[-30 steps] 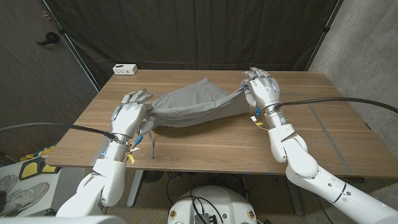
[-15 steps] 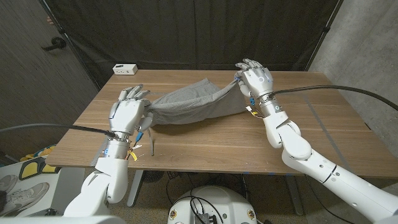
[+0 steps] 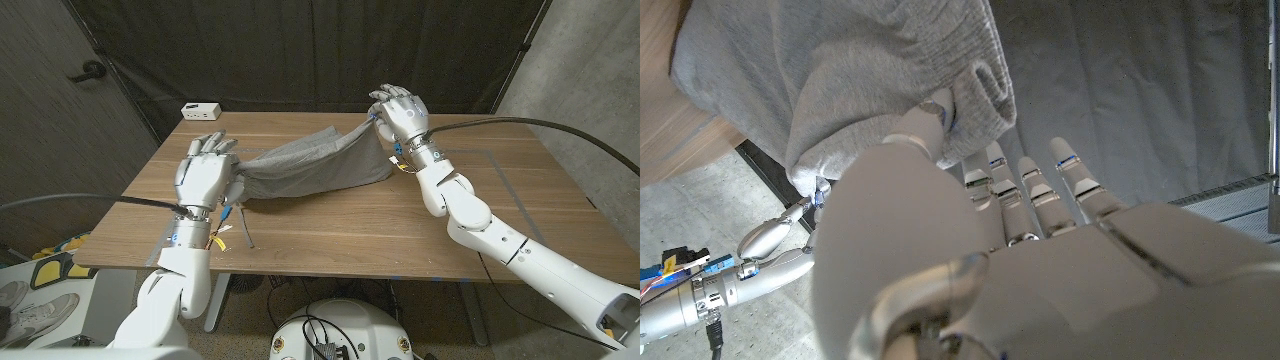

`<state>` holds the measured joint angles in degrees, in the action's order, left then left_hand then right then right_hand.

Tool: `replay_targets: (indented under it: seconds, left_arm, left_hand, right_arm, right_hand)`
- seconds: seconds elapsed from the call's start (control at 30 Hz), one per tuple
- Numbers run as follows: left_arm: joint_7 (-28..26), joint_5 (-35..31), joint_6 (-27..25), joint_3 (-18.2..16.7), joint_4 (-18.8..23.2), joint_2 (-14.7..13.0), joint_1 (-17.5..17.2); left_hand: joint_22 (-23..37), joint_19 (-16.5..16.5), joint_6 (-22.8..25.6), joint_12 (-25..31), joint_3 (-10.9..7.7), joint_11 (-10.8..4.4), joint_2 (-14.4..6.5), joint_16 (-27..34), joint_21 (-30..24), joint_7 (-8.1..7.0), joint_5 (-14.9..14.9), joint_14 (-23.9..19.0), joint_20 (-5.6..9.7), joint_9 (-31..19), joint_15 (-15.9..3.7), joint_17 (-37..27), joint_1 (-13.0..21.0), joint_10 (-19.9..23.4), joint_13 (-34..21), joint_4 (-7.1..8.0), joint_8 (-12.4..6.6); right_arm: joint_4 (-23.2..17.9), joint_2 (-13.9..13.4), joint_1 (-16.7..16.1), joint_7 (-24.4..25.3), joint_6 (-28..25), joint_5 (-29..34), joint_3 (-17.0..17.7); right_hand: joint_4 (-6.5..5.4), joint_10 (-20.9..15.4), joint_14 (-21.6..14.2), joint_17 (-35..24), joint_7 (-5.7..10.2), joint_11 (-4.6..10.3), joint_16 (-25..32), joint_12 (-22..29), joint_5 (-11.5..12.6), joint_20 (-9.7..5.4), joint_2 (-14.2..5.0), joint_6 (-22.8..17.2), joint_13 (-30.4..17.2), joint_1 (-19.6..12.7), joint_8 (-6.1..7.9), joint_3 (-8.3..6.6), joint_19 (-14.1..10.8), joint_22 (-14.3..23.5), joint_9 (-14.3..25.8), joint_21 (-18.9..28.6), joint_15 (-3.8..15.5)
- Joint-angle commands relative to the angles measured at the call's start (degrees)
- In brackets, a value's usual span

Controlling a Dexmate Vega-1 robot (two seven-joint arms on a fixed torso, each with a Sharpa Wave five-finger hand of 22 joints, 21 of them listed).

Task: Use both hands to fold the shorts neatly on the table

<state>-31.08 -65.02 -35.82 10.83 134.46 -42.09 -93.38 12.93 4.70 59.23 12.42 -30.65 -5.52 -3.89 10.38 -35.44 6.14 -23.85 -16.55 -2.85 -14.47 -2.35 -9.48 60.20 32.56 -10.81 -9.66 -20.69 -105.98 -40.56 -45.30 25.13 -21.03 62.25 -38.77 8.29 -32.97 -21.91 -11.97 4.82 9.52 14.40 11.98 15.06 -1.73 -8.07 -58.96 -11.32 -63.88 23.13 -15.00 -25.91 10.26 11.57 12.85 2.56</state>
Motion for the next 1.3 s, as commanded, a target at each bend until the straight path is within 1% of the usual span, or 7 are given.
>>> replay_targets:
  seconds: [0.03, 0.07, 0.3, 0.7, 0.93, 1.17, 1.3]
  left_arm:
    - [-1.0, -7.3, -5.7, 4.8, -3.3, 1.9, 4.7]
    - [-1.9, -7.5, -5.9, 5.1, -4.0, 2.2, 5.2]
    - [-5.2, -7.0, -6.7, 5.8, -6.9, 2.5, 8.2]
    - [-0.7, -4.9, -7.9, 7.1, -9.3, 0.4, 13.7]
    - [-0.3, -3.0, -7.6, 7.6, -11.2, -0.9, 17.0]
    - [-1.0, -2.7, -9.0, 9.1, -13.8, -1.1, 20.3]
    - [-0.6, -4.4, -11.8, 10.7, -16.4, -0.6, 22.8]
  left_hand:
    - [0.4, 0.6, 4.0, 0.0, -1.02, 0.07, 0.2, 0.2, -0.8, -1.41, -0.5, -0.6, 0.48, -10.1, -2.42, -0.2, 0.0, 0.0, -0.3, 0.31, -8.58]
    - [0.4, 0.9, 4.1, 0.0, -1.19, -0.19, 0.2, 0.3, -1.2, -1.34, -0.8, -1.1, 0.61, -9.8, -3.07, -0.2, -0.1, 0.3, -0.3, 0.33, -8.44]
    - [0.6, 1.6, 4.1, 0.3, -1.39, -0.70, 0.5, 0.4, -2.0, -1.57, -1.3, -2.2, 0.97, -9.0, -3.52, -0.1, -0.6, 1.4, -0.4, 0.37, -8.02]
    - [0.7, 1.4, 3.7, 0.1, -1.41, -1.03, 0.9, 0.1, -2.5, -1.80, -1.6, -2.1, 0.77, -8.3, -3.64, 0.0, -0.9, 1.3, -0.4, 0.25, -7.35]
    - [0.7, 1.3, 3.7, 0.0, -1.20, -1.10, 1.1, -0.1, -2.7, -1.95, -1.5, -2.0, 0.80, -7.9, -3.82, 0.1, -1.1, 1.3, -0.5, 0.25, -6.98]
    - [0.8, 1.2, 4.0, 0.0, -1.13, -1.36, 1.2, -0.1, -3.0, -1.95, -1.6, -2.0, 0.82, -7.5, -3.86, 0.1, -1.2, 1.4, -0.5, 0.19, -6.72]
    - [0.8, 1.1, 4.4, 0.1, -1.17, -1.39, 1.2, -0.1, -3.2, -1.64, -1.6, -2.1, 0.84, -7.2, -3.95, 0.1, -1.1, 1.7, -0.5, 0.08, -6.63]
  right_arm:
    - [6.0, 1.8, 6.6, -0.7, 2.7, -0.9, -2.7]
    - [6.7, 2.1, 7.2, -0.7, 3.0, -1.2, -3.0]
    - [10.0, 3.3, 10.4, -0.8, 4.3, -2.0, -4.8]
    - [14.3, 4.8, 15.0, -2.4, 6.1, -1.3, -8.8]
    - [17.1, 6.1, 17.4, -2.9, 6.6, -1.2, -10.6]
    - [19.3, 6.9, 19.3, -2.8, 7.2, -1.4, -11.9]
    - [20.2, 7.2, 20.3, -2.8, 7.0, -1.2, -12.5]
  right_hand:
    - [-0.33, -0.3, -0.8, 0.0, 0.00, 0.11, -0.2, -0.2, 0.4, 0.25, 0.27, -0.3, -0.1, -0.5, 0.21, -0.06, -0.1, 0.3, 0.3, 0.2, 10.08]
    - [-0.34, -0.3, -0.8, 0.0, 0.04, 0.14, -0.2, -0.3, 0.4, 0.16, 0.24, -0.2, -0.1, -0.6, 0.17, -0.05, -0.1, 0.3, 0.3, 0.1, 10.12]
    - [-0.31, -0.4, -1.0, 0.0, -0.02, 0.13, -0.3, -0.3, 0.5, 0.24, 0.28, -0.4, -0.1, -0.6, 0.17, -0.07, -0.2, 0.3, 0.3, 0.1, 10.05]
    - [-0.31, -0.6, -1.3, 0.1, 0.10, 0.02, -0.6, -0.4, 0.7, 0.38, 0.41, -0.6, -0.1, -0.6, 0.14, -0.14, -0.3, 0.2, 0.3, 0.1, 10.00]
    - [-0.28, -0.8, -1.4, 0.2, 0.09, 0.13, -0.8, -0.4, 0.8, 0.57, 0.63, -0.7, -0.1, -0.6, 0.15, -0.15, -0.5, 0.2, 0.2, 0.1, 9.93]
    - [-0.30, -0.7, -1.5, 0.2, 0.45, 0.17, -1.0, -0.4, 1.0, 0.62, 0.72, -0.8, -0.1, -0.5, 0.08, -0.19, -0.5, 0.2, 0.2, 0.1, 9.93]
    - [-0.30, -0.7, -1.6, 0.2, 0.38, 0.25, -1.0, -0.5, 1.0, 0.62, 0.76, -0.8, -0.1, -0.5, 0.05, -0.21, -0.5, 0.2, 0.2, 0.1, 9.94]
